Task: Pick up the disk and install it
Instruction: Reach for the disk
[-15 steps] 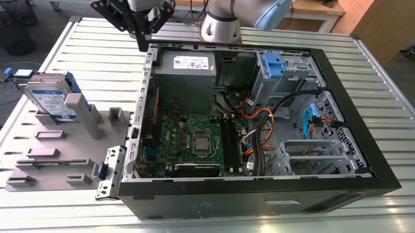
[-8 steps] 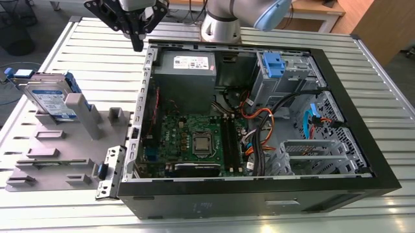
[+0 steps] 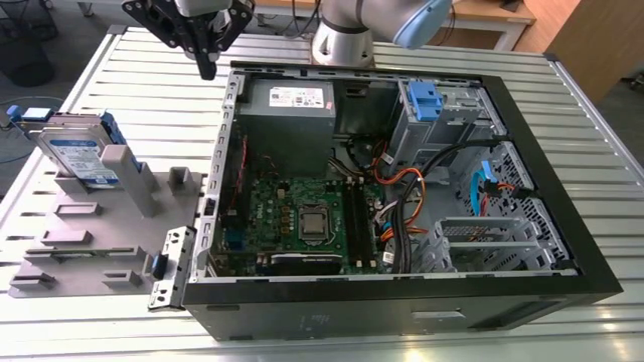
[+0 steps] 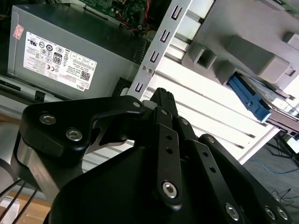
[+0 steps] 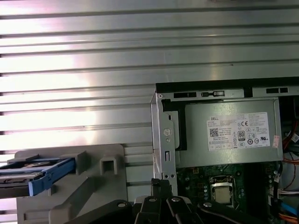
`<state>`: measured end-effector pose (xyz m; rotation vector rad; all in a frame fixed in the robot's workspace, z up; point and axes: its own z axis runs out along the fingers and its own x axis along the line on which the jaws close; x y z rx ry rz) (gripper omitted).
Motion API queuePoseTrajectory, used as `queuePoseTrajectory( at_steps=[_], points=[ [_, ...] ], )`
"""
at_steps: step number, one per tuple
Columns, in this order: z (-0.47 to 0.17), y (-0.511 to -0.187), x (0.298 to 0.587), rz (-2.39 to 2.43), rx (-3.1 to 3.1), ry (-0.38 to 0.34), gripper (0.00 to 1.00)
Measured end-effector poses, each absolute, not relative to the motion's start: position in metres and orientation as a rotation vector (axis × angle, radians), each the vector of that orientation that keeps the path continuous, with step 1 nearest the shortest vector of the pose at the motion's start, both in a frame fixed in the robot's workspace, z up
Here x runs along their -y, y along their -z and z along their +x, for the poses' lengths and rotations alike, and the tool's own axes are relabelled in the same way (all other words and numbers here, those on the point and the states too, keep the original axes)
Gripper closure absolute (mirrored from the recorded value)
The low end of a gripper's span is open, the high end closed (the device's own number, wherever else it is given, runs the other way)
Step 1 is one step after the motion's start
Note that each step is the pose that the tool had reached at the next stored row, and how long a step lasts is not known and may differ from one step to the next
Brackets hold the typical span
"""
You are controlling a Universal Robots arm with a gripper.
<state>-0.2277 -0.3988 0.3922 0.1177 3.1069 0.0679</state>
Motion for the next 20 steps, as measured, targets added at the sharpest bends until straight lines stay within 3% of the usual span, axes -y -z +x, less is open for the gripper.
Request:
queuePoseTrajectory(
  at_steps=[20],
  points=[
    [-0.267,-0.391,0.398,0.118,-3.106,-0.068,0.89]
  ],
)
